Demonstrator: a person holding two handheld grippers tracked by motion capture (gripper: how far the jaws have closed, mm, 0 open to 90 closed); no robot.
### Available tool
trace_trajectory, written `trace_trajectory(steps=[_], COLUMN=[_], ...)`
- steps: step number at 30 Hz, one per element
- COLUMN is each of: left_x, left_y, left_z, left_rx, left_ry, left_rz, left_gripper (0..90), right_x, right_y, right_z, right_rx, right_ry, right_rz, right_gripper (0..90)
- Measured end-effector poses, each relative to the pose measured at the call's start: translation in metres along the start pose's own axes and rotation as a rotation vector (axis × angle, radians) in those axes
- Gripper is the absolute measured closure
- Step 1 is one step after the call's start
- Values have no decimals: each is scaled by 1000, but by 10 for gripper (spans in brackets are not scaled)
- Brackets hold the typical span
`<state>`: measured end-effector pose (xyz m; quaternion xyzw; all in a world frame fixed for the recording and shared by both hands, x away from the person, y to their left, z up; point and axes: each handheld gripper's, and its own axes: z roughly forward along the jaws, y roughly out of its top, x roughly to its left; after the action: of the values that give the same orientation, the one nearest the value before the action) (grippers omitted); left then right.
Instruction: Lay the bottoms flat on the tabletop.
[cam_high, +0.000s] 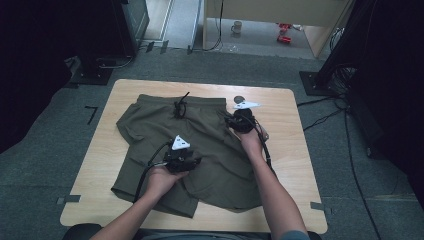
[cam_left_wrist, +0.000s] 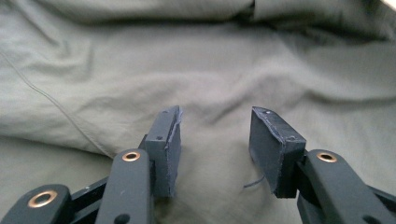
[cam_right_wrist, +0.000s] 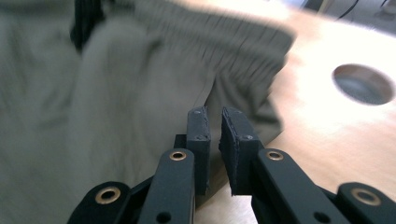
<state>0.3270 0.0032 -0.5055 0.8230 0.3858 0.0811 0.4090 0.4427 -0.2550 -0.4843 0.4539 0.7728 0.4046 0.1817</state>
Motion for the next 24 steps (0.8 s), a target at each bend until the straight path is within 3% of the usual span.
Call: trace_trajectory(steps=[3, 7, 10, 12, 17, 24], left_x=[-1, -3, -3, -2, -1, -5], left_y=[-6, -9, -9, -9, -9, -9], left_z=[3, 2, 1, 0, 0, -1], left_rx=[26, 20, 22, 23, 22, 34], left_ry=[5, 24, 23, 19, 19, 6], left_rz=[19, 54, 53, 44, 42, 44], left_gripper=[545, 565, 574, 579, 588, 569], right_x=[0, -7, -11, -14, -18, -24], right_y=[-9, -14, -16, -17, -20, -21], right_z=[14, 17, 17, 18, 18, 20], right_rx=[79, 107, 137, 138, 117, 90], right_ry=[-5, -20, -59, -72, -60, -102], right_rz=[-28, -27, -56, -84, -52, -86], right_gripper=[815, 817, 817, 816, 819, 832])
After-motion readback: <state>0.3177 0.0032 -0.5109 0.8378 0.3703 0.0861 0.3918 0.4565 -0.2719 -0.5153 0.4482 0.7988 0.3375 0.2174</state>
